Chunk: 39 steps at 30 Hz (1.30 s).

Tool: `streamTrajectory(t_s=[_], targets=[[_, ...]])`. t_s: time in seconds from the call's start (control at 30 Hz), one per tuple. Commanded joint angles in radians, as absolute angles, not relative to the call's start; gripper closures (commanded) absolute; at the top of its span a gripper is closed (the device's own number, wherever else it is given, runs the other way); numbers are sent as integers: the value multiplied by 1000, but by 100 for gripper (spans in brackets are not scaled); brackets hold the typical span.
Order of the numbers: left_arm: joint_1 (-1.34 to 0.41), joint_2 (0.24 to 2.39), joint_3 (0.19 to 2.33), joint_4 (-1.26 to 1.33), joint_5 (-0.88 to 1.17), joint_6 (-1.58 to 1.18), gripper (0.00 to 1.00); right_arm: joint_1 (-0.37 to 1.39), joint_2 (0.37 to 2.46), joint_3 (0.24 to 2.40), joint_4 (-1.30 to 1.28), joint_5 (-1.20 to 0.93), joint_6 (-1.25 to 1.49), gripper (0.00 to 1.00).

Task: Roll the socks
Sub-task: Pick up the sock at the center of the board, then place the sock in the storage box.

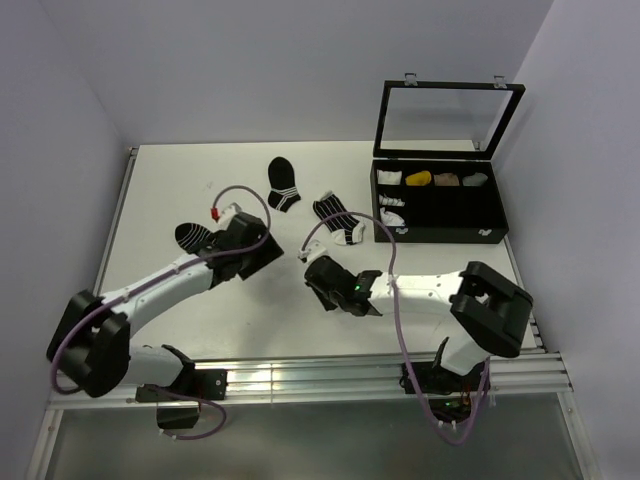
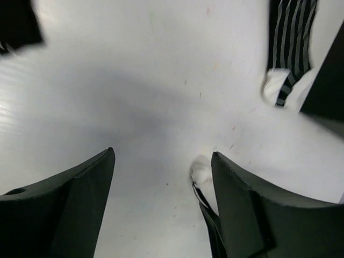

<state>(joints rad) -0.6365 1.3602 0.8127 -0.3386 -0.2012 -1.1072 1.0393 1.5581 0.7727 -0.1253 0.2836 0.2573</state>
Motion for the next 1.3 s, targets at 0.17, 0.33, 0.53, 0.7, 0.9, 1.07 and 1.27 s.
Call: streamTrajectory(t_s=[0.17, 0.33, 0.53, 0.7, 0.9, 1.07, 1.27], targets=[[-486, 1168, 865, -459, -311, -1009, 16, 930, 1283, 796, -253, 293, 255, 100], [-407, 1031, 883, -471, -359, -947, 11, 747, 1151, 839, -282, 252, 189, 100], [-350, 892, 908, -451, -460, -850, 8, 476, 1152, 959, -301, 178, 149, 100], [-324, 827, 930, -428, -555, -740, 6, 278, 1250, 1054, -293, 109, 202, 100], [-313, 723, 913, -350, -640, -557, 1, 111, 1420, 1179, -317, 43, 215, 100], [-311, 631, 827, -236, -752, -479, 0, 49, 1549, 1270, -348, 57, 239, 100], [-310, 623, 761, -199, -782, -476, 1, 17, 1706, 1380, -389, 74, 281, 100]])
